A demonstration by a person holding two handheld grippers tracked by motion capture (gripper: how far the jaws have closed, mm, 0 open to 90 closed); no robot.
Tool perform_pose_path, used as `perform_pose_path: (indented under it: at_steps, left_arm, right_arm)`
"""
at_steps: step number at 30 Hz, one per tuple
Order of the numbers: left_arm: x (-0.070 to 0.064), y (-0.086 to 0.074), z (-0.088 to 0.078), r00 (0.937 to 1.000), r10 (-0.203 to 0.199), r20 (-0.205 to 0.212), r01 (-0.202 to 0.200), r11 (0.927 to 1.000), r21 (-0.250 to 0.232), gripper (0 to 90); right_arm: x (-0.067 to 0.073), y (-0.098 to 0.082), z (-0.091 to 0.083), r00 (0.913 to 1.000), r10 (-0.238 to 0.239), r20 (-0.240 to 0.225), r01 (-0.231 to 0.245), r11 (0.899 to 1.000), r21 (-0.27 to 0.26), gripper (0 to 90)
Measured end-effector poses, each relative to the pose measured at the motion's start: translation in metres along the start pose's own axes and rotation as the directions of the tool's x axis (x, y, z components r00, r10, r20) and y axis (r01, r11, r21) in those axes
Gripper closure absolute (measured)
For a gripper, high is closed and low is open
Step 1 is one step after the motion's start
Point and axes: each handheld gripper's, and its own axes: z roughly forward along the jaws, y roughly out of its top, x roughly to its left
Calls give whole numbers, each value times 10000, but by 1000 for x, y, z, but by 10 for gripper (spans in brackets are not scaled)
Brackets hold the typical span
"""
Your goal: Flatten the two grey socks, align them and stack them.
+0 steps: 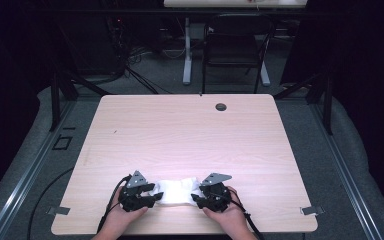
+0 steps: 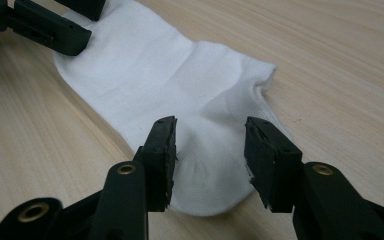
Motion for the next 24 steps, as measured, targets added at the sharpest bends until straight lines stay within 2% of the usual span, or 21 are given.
perform_pose_path:
  at_steps: [5,14,24]
  left_arm:
    - [0,3,-5,10000,28,-8,-28,9998,-198,474]
    - [6,5,-17,9998,-177,-102,171,9981,-589,461]
    - [17,2,-28,9985,-437,-327,409,9958,-819,446]
  right_arm:
    - [0,3,-7,10000,25,2,-25,9993,-381,537]
    - [-1,5,-18,9998,108,163,-94,9967,-808,526]
    - [-7,2,-31,9987,123,488,-78,9958,-910,505]
